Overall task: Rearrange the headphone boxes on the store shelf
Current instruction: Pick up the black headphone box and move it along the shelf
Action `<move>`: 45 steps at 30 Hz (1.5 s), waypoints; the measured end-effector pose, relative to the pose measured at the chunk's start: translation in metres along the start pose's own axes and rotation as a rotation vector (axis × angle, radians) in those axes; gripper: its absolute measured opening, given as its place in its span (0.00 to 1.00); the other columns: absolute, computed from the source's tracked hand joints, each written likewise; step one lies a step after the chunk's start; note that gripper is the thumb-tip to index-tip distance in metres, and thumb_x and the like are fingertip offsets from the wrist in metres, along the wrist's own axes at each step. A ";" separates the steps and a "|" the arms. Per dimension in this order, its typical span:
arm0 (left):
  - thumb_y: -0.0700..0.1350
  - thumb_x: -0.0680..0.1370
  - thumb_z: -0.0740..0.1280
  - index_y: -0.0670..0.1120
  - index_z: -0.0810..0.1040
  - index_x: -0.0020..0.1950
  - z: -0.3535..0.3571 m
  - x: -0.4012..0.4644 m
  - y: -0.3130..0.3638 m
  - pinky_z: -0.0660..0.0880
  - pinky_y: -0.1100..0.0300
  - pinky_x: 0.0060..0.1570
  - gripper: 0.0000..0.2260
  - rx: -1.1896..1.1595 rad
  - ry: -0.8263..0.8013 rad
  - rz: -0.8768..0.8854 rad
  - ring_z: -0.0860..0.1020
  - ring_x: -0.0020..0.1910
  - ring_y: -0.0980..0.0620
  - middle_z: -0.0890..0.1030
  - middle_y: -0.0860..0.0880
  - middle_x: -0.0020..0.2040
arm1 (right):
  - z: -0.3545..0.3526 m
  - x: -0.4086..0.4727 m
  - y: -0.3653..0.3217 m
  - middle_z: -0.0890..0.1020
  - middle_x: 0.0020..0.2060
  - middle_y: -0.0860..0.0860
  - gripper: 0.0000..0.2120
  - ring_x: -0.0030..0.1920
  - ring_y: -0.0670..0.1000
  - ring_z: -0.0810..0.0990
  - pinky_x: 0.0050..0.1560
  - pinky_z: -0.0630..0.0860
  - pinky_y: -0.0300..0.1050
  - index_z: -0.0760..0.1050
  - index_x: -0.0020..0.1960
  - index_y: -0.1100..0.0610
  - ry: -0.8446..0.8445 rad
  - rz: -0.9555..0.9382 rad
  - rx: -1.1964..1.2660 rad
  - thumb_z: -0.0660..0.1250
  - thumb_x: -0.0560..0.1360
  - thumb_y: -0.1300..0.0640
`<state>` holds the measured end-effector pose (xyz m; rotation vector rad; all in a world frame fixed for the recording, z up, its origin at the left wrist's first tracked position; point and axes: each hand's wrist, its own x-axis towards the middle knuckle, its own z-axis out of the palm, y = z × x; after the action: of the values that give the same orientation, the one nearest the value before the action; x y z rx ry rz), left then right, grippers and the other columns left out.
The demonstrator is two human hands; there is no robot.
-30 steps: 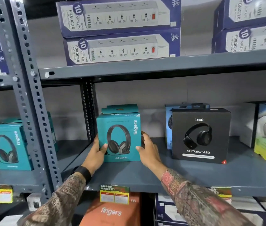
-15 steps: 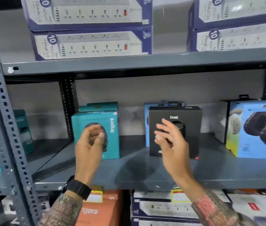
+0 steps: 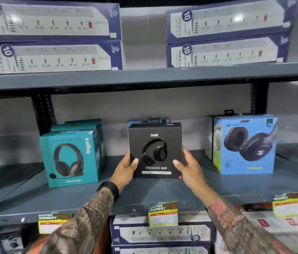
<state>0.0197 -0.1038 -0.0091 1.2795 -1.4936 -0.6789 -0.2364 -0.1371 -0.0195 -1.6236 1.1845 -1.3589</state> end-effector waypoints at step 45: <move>0.47 0.83 0.73 0.83 0.77 0.59 -0.097 -0.143 -0.007 0.75 0.43 0.77 0.25 -0.001 0.719 -0.073 0.81 0.71 0.56 0.85 0.62 0.63 | 0.125 -0.052 -0.050 0.82 0.68 0.46 0.33 0.69 0.53 0.83 0.71 0.78 0.61 0.68 0.76 0.35 -0.151 -0.074 0.022 0.72 0.77 0.58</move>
<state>0.1010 0.0470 -0.0307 1.3842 -0.8576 -0.2133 -0.1053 -0.0759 -0.0167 -1.7371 1.0263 -1.2656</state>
